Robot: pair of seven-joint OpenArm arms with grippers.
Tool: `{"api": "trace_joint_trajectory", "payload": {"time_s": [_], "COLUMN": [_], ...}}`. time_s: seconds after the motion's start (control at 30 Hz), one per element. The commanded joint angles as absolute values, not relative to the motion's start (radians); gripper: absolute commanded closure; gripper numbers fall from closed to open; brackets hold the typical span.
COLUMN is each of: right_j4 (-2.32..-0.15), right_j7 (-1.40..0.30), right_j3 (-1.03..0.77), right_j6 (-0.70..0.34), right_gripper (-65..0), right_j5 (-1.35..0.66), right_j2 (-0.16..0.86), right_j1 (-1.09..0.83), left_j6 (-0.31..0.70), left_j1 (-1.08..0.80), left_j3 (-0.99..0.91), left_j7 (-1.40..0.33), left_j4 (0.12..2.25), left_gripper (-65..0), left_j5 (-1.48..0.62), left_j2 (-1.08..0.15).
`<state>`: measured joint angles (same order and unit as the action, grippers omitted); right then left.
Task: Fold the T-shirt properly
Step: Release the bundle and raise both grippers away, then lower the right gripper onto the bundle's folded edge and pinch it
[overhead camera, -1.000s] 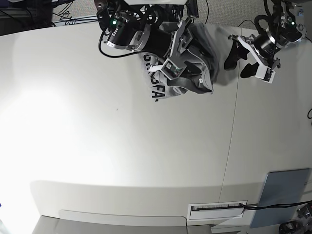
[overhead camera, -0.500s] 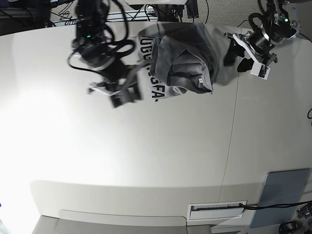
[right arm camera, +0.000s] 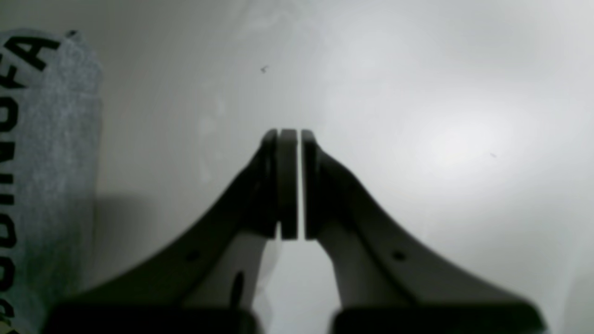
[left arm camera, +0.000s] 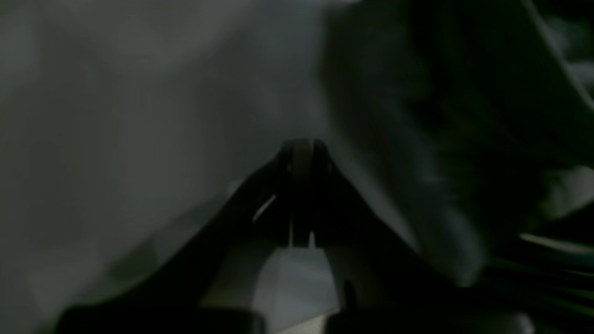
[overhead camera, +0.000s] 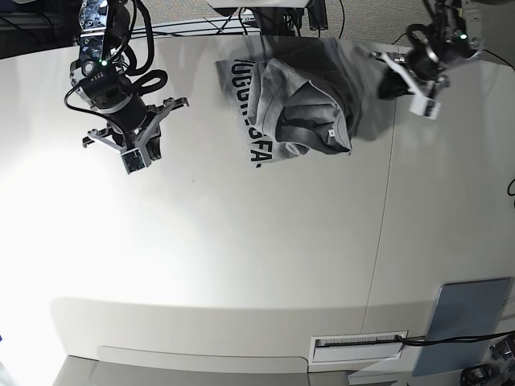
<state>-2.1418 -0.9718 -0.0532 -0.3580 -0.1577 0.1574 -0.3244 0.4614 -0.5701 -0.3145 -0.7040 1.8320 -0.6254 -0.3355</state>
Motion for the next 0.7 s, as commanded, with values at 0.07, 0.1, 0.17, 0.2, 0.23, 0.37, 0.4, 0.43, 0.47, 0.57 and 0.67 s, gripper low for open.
{"api": "trace_joint_trajectory", "payload": {"time_s": [0.07,0.1,0.17,0.2,0.23,0.37,0.4,0.43,0.47,0.57,0.67], "right_j4": [-2.16,-2.16,-2.16,-2.16,-2.16,-2.16,-2.16,-2.16,-2.16,-2.16,-2.16], "right_j7": [-0.952,-0.956,-0.965,-0.972,-0.975,-0.976,-0.977,-0.977,-0.978,-0.978,-0.974], "right_j3": [-0.056,-0.056,-0.056,-0.056,-0.056,-0.056,-0.056,-0.056,-0.056,-0.056,-0.056], "right_j6": [-0.353,-0.353,-0.353,-0.353,-0.353,-0.353,-0.353,-0.353,-0.353,-0.353,-0.353], "right_gripper": [-1.8,-1.8,-1.9,-1.8,-1.8,-1.9,-1.9,-1.9,-1.9,-1.8,-1.9], "right_j5": [-0.164,-0.164,-0.164,-0.164,-0.164,-0.164,-0.164,-0.164,-0.164,-0.164,-0.164], "right_j2": [0.163,0.164,0.164,0.164,0.164,0.164,0.164,0.164,0.164,0.164,0.164], "right_j1": [-0.319,-0.319,-0.319,-0.319,-0.319,-0.319,-0.319,-0.319,-0.319,-0.319,-0.319], "left_j6": [0.404,0.355,0.291,0.28,0.28,0.28,0.276,0.269,0.26,0.242,0.242], "left_j1": [-0.541,-0.528,-0.5,-0.488,-0.475,-0.413,-0.396,-0.379,-0.36,-0.297,-0.241], "left_j3": [-0.212,-0.176,-0.117,-0.092,-0.067,0.053,0.086,0.116,0.141,0.201,0.215], "left_j7": [-0.687,-0.687,-0.688,-0.687,-0.687,-0.687,-0.687,-0.686,-0.686,-0.686,-0.686], "left_j4": [1.845,1.845,1.845,1.845,1.845,1.845,1.843,1.839,1.832,1.798,1.787], "left_gripper": [0.0,0.0,0.0,0.0,0.0,0.0,0.0,0.0,0.0,0.0,0.0], "left_j5": [-0.569,-0.536,-0.485,-0.474,-0.471,-0.471,-0.47,-0.46,-0.439,-0.376,-0.359], "left_j2": [-0.346,-0.346,-0.346,-0.347,-0.346,-0.346,-0.344,-0.339,-0.328,-0.284,-0.266]}}
